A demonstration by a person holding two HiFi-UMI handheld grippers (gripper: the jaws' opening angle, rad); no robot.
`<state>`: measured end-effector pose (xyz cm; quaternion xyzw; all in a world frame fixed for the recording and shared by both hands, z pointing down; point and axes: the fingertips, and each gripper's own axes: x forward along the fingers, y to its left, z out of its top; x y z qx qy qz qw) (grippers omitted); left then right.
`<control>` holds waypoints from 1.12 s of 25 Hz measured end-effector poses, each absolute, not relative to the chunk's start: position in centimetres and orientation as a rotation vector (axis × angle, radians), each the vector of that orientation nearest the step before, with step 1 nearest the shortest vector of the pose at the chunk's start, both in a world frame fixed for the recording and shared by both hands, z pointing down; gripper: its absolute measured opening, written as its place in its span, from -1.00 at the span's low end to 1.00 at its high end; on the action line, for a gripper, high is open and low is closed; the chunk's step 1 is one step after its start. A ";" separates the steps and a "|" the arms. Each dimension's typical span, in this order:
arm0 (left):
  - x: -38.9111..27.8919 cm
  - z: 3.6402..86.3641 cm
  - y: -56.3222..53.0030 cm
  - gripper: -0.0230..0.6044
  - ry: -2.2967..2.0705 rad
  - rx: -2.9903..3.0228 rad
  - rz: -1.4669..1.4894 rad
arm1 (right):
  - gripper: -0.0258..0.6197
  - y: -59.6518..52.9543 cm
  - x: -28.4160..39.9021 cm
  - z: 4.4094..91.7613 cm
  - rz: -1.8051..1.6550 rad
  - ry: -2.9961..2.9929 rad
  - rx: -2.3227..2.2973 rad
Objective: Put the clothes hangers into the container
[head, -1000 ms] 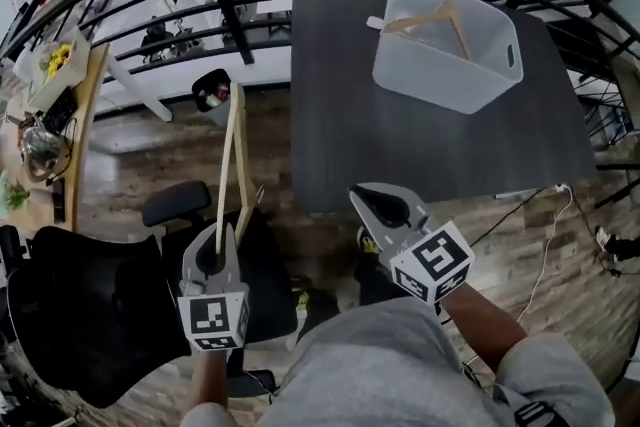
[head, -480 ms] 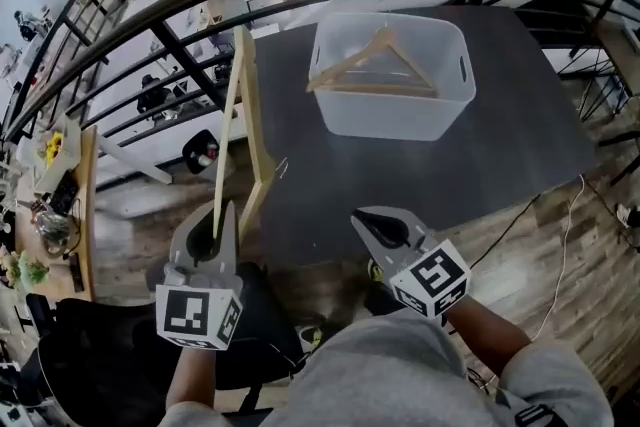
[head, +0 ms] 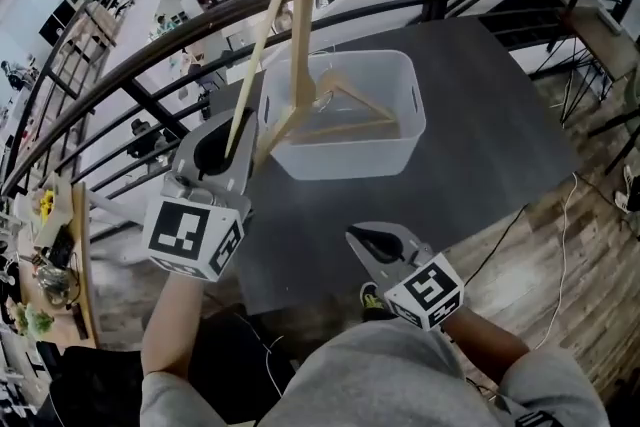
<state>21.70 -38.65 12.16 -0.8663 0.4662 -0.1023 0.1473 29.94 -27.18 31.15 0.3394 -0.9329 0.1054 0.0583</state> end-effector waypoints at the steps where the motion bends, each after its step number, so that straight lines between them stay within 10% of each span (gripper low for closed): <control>1: 23.0 12.0 -40.0 -0.90 1.291 -2.507 -0.284 | -0.92 -27.5 30.7 31.1 0.319 -2.823 1.050; 22: 35.6 28.4 -55.5 -0.89 0.789 -2.781 -0.638 | -0.92 -31.0 39.4 32.5 0.396 -2.700 1.315; 28: 33.8 26.1 -56.5 -0.22 0.935 -2.868 -0.446 | -0.92 -31.2 39.3 32.5 0.391 -2.705 1.301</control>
